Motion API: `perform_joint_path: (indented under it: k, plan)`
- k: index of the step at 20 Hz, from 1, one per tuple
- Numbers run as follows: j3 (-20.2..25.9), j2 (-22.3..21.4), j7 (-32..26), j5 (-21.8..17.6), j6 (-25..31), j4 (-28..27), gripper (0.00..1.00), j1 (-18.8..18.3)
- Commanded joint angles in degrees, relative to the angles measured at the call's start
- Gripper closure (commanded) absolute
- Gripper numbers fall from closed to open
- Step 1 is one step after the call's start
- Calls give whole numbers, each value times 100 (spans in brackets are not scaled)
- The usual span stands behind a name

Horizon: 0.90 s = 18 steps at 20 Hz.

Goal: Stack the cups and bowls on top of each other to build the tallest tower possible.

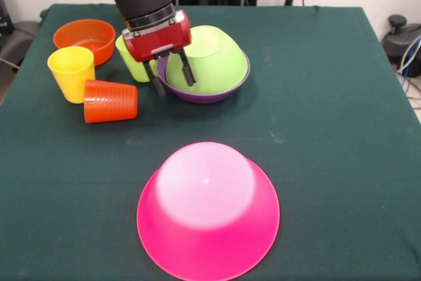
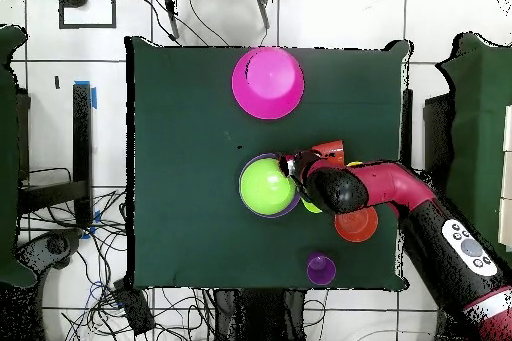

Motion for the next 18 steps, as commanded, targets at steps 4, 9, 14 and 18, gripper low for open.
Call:
perform_joint_path:
  k: [4, 9, 14, 18]
  plan:
    - [-321, 246, -1164, -687, -7, -571, 0, 322]
    - [-334, 277, -1096, -774, -27, -570, 0, 357]
    - [-317, 365, -1126, -756, 60, -660, 0, 451]
    - [-303, 381, -1098, -707, 104, -643, 0, 515]
